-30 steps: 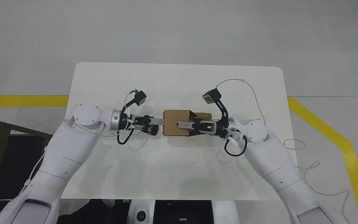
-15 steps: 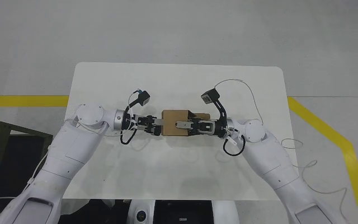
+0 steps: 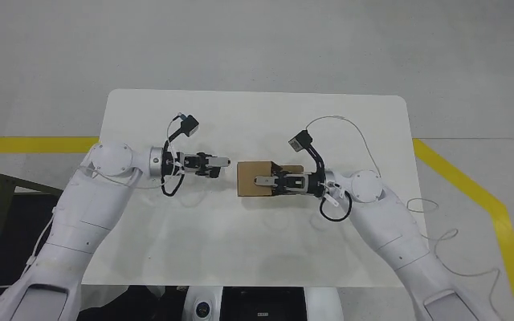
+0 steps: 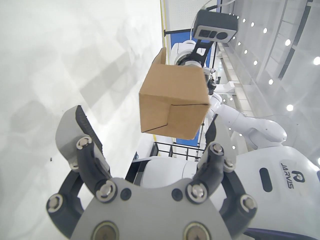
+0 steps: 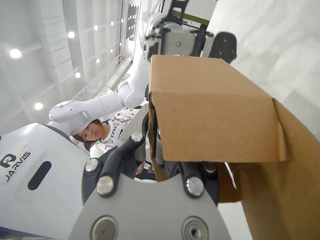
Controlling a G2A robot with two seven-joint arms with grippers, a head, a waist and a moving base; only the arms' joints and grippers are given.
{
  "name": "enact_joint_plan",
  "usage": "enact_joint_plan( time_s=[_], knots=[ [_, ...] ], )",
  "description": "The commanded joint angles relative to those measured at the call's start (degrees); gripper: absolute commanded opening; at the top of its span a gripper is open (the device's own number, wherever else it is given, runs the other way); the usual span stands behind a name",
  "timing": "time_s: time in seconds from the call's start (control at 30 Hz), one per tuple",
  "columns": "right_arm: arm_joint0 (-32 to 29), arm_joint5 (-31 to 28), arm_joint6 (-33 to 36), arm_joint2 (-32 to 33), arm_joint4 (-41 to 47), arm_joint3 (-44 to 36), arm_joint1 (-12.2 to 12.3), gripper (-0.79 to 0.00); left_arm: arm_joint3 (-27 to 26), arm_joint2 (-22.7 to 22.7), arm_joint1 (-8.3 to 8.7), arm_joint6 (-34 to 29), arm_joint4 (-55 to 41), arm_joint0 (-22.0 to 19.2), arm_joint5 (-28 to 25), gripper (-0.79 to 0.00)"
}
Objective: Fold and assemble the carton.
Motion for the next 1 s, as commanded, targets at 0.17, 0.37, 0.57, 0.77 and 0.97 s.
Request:
enact_joint_plan(
  time_s=[0.17, 0.37, 0.57, 0.77, 0.97],
  knots=[
    [3.98, 2.43, -1.85, -4.33, -1.47, 4.91, -1.84, -0.785, -3.53, -3.49, 0.90, 4.42, 7.94, 1.39, -11.73, 0.000],
    [6.67, 1.47, -5.29, -7.88, -1.17, 10.88, -4.02, -0.785, -5.36, -5.75, 1.79, 8.98, 20.37, 3.64, -22.57, 0.000],
    [8.83, 0.49, -7.24, -9.79, -1.53, 15.87, -5.67, -0.785, -6.72, -7.20, 2.60, 15.69, 34.81, 6.06, -32.65, 0.000],
    [10.31, -0.03, -8.18, -10.80, -2.73, 19.30, -6.77, -0.714, -8.30, -6.22, 4.24, 22.28, 41.38, 7.59, -39.25, 0.000],
    [10.68, -0.10, -7.43, -10.47, -3.49, 20.55, -7.04, -0.573, -8.23, -6.03, 4.44, 22.59, 41.49, 7.68, -39.55, 0.000]
  ],
)
